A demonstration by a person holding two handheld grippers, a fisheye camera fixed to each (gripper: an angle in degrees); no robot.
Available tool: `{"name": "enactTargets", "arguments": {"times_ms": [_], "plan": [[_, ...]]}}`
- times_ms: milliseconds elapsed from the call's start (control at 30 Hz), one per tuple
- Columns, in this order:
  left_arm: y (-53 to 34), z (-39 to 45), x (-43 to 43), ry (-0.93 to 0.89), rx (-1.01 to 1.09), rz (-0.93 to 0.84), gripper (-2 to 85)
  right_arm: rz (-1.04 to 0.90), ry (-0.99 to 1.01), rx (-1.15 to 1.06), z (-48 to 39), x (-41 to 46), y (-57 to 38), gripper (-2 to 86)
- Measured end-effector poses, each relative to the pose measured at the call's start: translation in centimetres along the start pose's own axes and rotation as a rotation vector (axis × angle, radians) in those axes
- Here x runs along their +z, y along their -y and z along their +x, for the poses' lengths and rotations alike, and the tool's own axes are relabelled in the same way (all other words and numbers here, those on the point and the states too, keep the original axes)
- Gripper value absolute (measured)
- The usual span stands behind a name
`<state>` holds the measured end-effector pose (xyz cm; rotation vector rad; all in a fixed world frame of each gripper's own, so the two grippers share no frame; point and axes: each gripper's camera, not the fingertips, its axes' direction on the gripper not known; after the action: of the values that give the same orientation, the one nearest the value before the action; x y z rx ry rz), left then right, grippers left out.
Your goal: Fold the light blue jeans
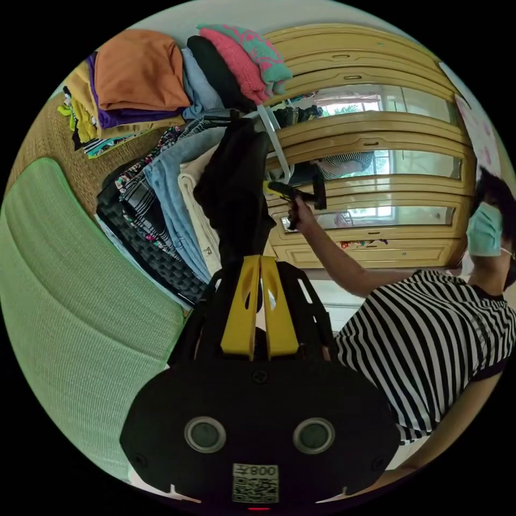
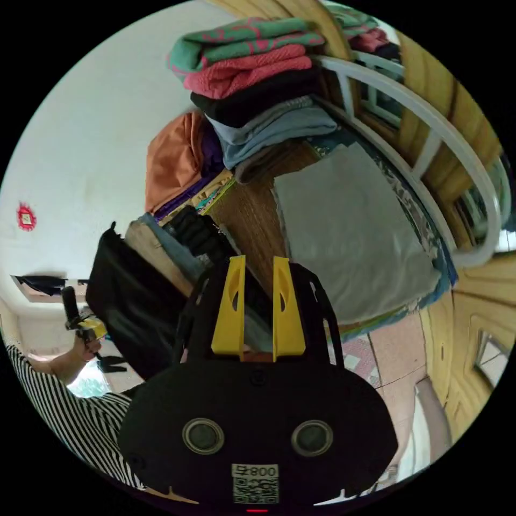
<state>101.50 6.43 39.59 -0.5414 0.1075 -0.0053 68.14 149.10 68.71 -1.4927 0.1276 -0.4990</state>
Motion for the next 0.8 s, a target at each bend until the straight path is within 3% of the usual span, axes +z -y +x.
{"name": "enactTargets", "arguments": {"times_ms": [267,467,600,800], "plan": [[-4.1,-3.3,-0.5,-0.028,-0.154,0.164,0.1,-0.164,-0.255,-0.122,2.0,10.2,20.0,10.9],[-6.9,-7.5,1.2,-0.071,-0.283,0.229,0.1,-0.226,-0.403,-0.127,5.7,13.1,26.9,9.1],[-7.8,-9.3,2.2,-0.089,-0.296,0.245,0.1,-0.208,-0.405,-0.160,8.1,11.2,29.3,8.3],[-9.2,-12.5,3.3,-0.110,-0.262,0.265,0.2,-0.171,-0.256,-0.039,14.5,4.6,33.6,5.1]]}}
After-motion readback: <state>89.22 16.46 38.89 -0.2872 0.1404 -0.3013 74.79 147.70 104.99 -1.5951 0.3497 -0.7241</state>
